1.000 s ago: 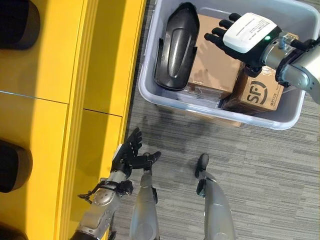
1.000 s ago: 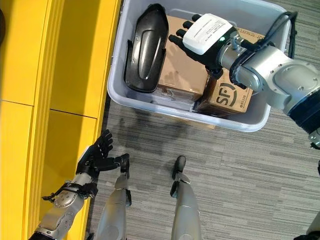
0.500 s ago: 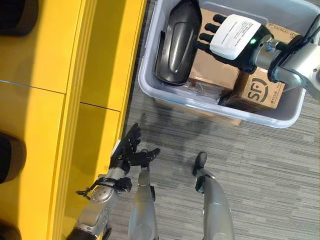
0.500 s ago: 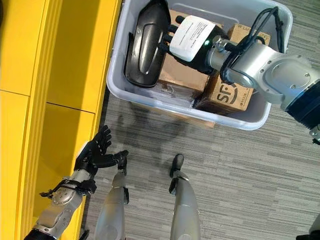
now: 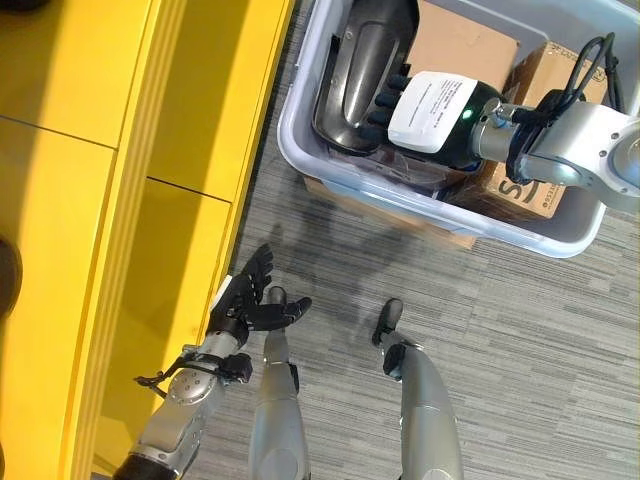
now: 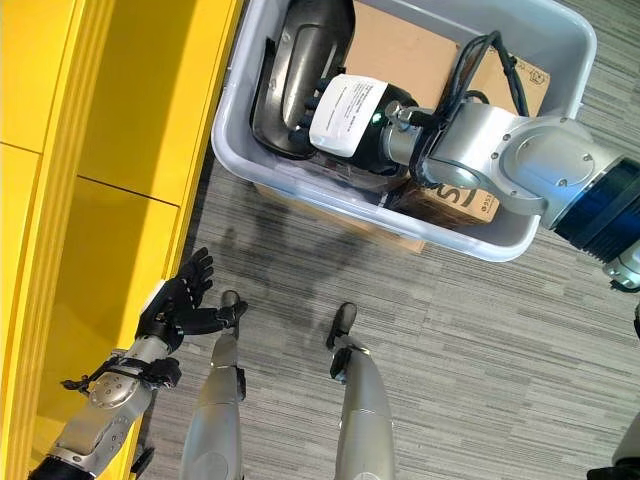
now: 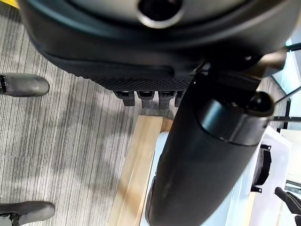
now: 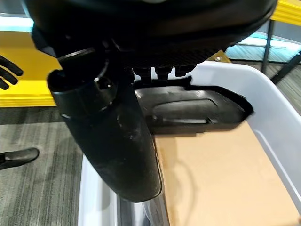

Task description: Move parts from the plastic box to the shelf.

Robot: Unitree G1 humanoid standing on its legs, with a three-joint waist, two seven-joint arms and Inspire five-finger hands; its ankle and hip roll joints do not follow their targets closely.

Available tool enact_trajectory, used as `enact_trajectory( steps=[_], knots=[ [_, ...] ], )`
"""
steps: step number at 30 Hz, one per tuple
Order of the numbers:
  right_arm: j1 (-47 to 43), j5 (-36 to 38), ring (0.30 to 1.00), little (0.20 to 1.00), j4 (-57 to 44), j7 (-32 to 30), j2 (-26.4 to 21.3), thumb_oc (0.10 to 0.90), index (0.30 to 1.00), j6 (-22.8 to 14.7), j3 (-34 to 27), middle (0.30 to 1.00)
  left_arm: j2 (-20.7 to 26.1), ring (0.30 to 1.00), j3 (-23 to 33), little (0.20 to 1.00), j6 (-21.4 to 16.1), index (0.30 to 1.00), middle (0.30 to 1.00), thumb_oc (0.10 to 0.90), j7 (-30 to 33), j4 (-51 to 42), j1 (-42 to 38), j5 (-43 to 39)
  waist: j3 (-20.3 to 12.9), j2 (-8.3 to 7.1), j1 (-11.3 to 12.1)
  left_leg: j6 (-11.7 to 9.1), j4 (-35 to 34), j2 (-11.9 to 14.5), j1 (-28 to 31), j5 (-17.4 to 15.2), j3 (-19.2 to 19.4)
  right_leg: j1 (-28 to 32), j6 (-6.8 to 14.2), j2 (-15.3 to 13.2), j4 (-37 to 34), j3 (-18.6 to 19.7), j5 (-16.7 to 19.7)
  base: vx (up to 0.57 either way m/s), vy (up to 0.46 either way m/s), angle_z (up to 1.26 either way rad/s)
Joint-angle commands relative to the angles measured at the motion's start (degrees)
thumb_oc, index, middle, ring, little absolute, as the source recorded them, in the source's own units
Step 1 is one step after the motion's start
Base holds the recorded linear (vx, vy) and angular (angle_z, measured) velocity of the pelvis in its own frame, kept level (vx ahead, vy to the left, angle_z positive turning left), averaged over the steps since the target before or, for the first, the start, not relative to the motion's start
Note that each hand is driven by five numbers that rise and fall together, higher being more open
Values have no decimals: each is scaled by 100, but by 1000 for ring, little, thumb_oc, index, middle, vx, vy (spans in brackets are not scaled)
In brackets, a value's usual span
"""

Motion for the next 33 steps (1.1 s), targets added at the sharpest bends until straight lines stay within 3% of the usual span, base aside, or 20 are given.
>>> enact_trajectory(
  steps=[1, 9, 10, 14, 15, 33],
  knots=[
    [-835, 59, 1000, 1000, -143, -37, -284, 900, 1000, -29, -8, 1000, 508, 1000, 15, 1000, -465, 1000, 1000, 900, -72, -646, 205, 23, -179, -345, 166, -272, -33, 308, 364, 190, 87, 1013, 484, 87, -421, 215, -431, 6, -5, 7],
    [-821, -15, 1000, 1000, -96, 87, -209, 900, 1000, -99, -8, 1000, 578, 1000, -81, 1000, -439, 1000, 1000, 900, -96, -698, 171, 34, -189, -323, 229, -271, -33, 270, 306, 186, 8, 945, 480, 49, -342, 172, -467, 15, 3, 6],
    [-793, -33, 1000, 1000, -89, 135, -213, 900, 1000, -118, -8, 1000, 586, 1000, -110, 1000, -429, 1000, 1000, 900, -104, -693, 167, 39, -216, -346, 213, -316, -33, 237, 357, 64, -34, 991, 519, 30, -308, 220, -629, 89, -10, 6],
    [-803, -70, 1000, 1000, -41, 136, -220, 900, 1000, -117, -8, 1000, 607, 1000, -131, 1000, -427, 1000, 1000, 900, -107, -687, 162, 33, -187, -331, 246, -285, -33, 238, 286, 193, -22, 897, 476, 14, -289, 162, -494, -16, 11, 9],
    [-806, -118, 1000, 1000, 10, 145, -199, 900, 1000, -121, -8, 1000, 642, 1000, -134, 1000, -432, 1000, 1000, 900, -105, -694, 152, 24, -215, -378, 232, -324, -33, 204, 344, 56, -57, 931, 515, -6, -241, 216, -663, 96, -6, 5],
    [-703, -389, 1000, 1000, 755, 66, -227, 900, 1000, -13, -8, 1000, 760, 1000, -202, 1000, -446, 1000, 1000, 900, -150, -744, 137, 22, -201, -392, 290, -315, -33, 133, 284, 27, -128, 787, 504, -53, -101, 225, -693, 7, 0, 1]
  ],
)
